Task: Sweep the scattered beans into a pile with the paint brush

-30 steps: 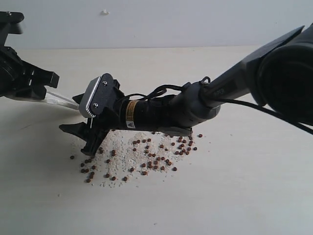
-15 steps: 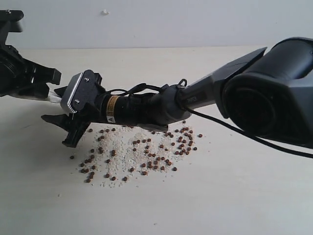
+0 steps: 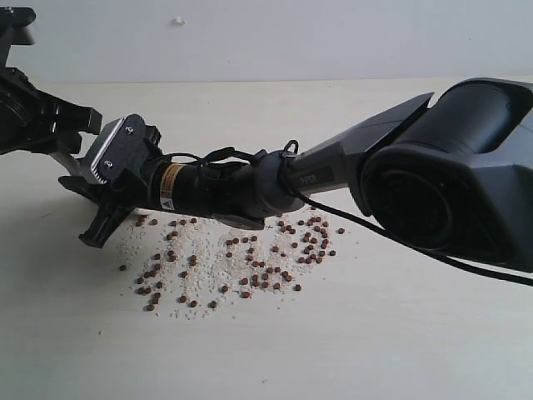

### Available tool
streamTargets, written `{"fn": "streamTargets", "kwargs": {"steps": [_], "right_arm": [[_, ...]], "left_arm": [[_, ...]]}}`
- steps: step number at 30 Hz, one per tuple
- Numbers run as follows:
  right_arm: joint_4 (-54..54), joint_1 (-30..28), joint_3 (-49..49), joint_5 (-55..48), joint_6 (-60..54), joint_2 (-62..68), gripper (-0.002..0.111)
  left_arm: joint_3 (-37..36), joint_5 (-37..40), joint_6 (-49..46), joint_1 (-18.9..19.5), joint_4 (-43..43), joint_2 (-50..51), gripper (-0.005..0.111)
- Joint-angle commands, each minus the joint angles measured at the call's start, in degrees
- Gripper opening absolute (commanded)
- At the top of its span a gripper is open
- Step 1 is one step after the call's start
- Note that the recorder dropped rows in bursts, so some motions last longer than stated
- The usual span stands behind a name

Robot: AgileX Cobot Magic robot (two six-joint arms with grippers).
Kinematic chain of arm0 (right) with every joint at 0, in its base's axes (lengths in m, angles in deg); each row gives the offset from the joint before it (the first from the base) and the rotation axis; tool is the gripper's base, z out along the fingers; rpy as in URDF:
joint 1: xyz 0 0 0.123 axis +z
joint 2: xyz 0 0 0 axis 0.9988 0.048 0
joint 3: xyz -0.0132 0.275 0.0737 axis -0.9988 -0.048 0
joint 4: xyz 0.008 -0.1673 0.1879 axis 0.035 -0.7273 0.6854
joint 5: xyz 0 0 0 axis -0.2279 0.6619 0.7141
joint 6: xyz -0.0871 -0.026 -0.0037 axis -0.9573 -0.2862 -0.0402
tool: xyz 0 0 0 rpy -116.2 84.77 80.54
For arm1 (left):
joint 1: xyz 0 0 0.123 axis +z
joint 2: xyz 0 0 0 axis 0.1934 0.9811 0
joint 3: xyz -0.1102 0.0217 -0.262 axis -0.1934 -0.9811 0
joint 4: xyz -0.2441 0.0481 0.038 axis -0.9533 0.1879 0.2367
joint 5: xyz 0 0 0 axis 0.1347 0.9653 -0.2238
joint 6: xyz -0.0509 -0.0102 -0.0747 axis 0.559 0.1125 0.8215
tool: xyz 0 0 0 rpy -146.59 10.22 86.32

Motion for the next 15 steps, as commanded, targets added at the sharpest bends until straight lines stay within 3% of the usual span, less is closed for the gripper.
{"fn": "streamTargets", "kwargs": {"steps": [1,2,9,15], "right_arm": [[3.3,-0.2,0.4,-2.4,2.0,-0.2,0.000],[3.3,-0.2,0.4,-2.4,2.0,-0.3,0.000],[3.3,-0.2,0.4,-5.7,1.6,-0.9,0.000],[-2.5,-0.6,1.4,-9.5,10.1,-3.9,0.000]], "left_arm": [[0.2,-2.7,-2.6,-0.5,-1.2,-0.5,0.007],[0.2,-3.6,-2.6,-0.5,-1.2,-0.6,0.012],[0.2,-11.9,-3.4,-0.2,0.8,-3.1,0.095],[0.0,-25.1,-8.3,-0.3,0.8,-7.9,0.099]]}}
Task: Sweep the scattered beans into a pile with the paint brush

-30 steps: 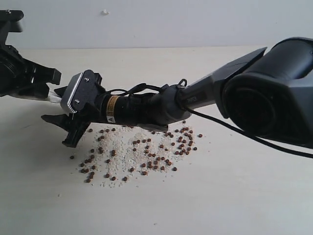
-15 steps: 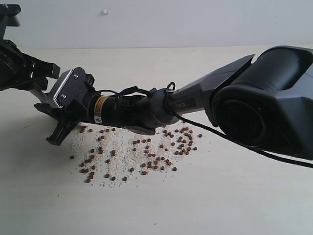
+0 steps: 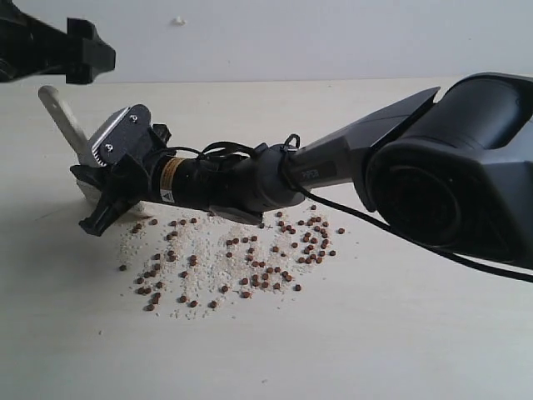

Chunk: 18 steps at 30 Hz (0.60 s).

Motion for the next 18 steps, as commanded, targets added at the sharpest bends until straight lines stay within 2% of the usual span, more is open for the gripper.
{"fn": "streamTargets", "kwargs": {"steps": [1,3,5,8,11,12,14,18], "right_arm": [[-7.6,-0.6,2.8,-8.1,10.4,-4.1,0.000],[-18.7,-0.6,6.3,-16.3,21.6,-6.2,0.000],[-33.5,-1.6,8.6,-19.8,40.6,-8.7,0.000],[-49.4,-4.1,9.9,-14.6,63.2,-11.2,0.000],[-64.8,-8.8,12.7,-1.9,80.8,-13.0,0.000],[-65.8,-11.4,14.0,4.1,85.2,-13.8,0.000],[-65.8,-14.6,14.5,10.7,87.0,-14.6,0.000],[-65.8,-21.0,14.7,15.6,89.4,-14.8,0.000]], "left_arm": [[0.0,-10.0,-4.5,-0.7,0.3,-3.3,0.099],[0.0,-13.6,-4.7,-1.7,0.3,-4.5,0.099],[0.0,-15.5,-4.8,-3.0,0.3,-5.5,0.099],[0.0,-15.2,-4.9,-3.8,1.8,-6.1,0.099],[0.0,-15.5,-4.9,-4.0,3.1,-6.1,0.099],[0.0,-15.5,-5.2,-4.0,3.3,-6.1,0.099],[-0.1,-15.5,-5.4,-4.0,5.1,-6.0,0.099],[-0.1,-19.7,-4.7,-4.0,7.8,-4.3,0.099]]}}
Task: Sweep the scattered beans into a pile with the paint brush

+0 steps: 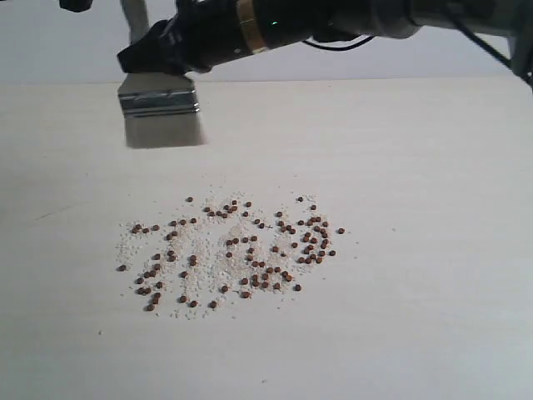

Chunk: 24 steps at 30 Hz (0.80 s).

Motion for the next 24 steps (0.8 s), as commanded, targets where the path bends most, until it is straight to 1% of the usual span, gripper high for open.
{"fn": "streamTargets", "kwargs": {"steps": [1,4,6,9,11,14,16,17,19,22,24], "right_arm": [[-0.8,-5.2,0.4,4.8,2.5,-0.9,0.000],[-0.8,-7.9,0.4,7.5,2.1,-0.9,0.000],[-0.8,-9.4,0.4,9.3,0.8,-0.9,0.000],[-0.8,-11.7,0.4,13.7,-2.0,-0.9,0.000],[-0.8,-12.8,0.4,17.9,-3.7,-0.9,0.000],[-0.8,-13.4,0.4,18.7,-5.7,-0.9,0.000],[-0.8,-13.4,0.1,18.7,-5.5,-0.9,0.000],[-0.8,-13.4,0.1,18.7,-5.5,-0.9,0.000],[-0.8,-13.4,0.2,18.7,-5.5,-0.7,0.000],[-0.8,-13.2,0.2,18.7,-5.5,-0.6,0.000],[-0.8,-12.4,0.1,18.7,-5.5,-0.6,0.000]], "left_arm": [[-0.1,-6.1,1.5,-0.3,2.9,1.8,0.099],[-0.1,-12.0,4.2,-0.3,6.1,4.1,0.099],[0.1,-14.4,9.2,-0.3,11.8,5.6,0.099],[0.1,-21.0,18.8,-0.3,21.6,8.6,0.097],[0.6,-26.6,27.3,0.2,29.3,11.4,0.092],[2.9,-33.3,42.5,2.3,41.2,15.2,0.079],[4.6,-37.7,52.9,5.2,48.9,17.1,0.069],[5.4,-39.6,56.7,6.5,52.0,17.6,0.065],[6.3,-46.7,63.2,10.4,57.3,18.8,0.059],[6.4,-58.3,68.3,16.4,59.6,19.4,0.057],[6.4,-62.2,71.3,19.3,59.6,19.4,0.057]]}}
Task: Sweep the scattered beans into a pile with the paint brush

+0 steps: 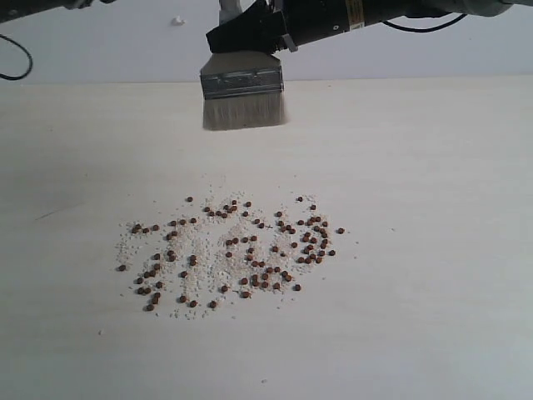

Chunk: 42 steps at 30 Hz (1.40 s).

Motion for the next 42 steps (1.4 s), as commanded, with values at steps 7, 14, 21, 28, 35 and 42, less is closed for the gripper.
{"fn": "streamTargets", "kwargs": {"steps": [7,14,21,28,35,42], "right_arm": [[0.5,5.2,0.1,0.5,-0.4,-0.5,0.000],[0.5,8.7,0.1,0.5,-0.5,-0.5,0.000],[0.5,10.8,0.1,0.5,-0.6,-0.5,0.000],[0.5,12.2,0.1,0.5,-0.5,-0.7,0.000],[0.5,13.1,0.1,0.5,-0.5,-0.7,0.000],[0.5,13.5,0.1,0.5,-0.5,-0.7,0.000]], "left_arm": [[0.3,-12.7,11.4,8.6,4.9,0.1,0.057],[0.3,-12.7,10.3,8.5,8.3,0.1,0.057],[0.3,-12.4,10.4,8.5,11.0,0.1,0.057],[0.3,-10.7,10.4,8.5,11.3,0.1,0.057],[0.3,-12.9,11.3,8.5,10.7,0.1,0.046],[0.3,-13.4,11.6,8.5,12.2,0.1,0.000]]}}
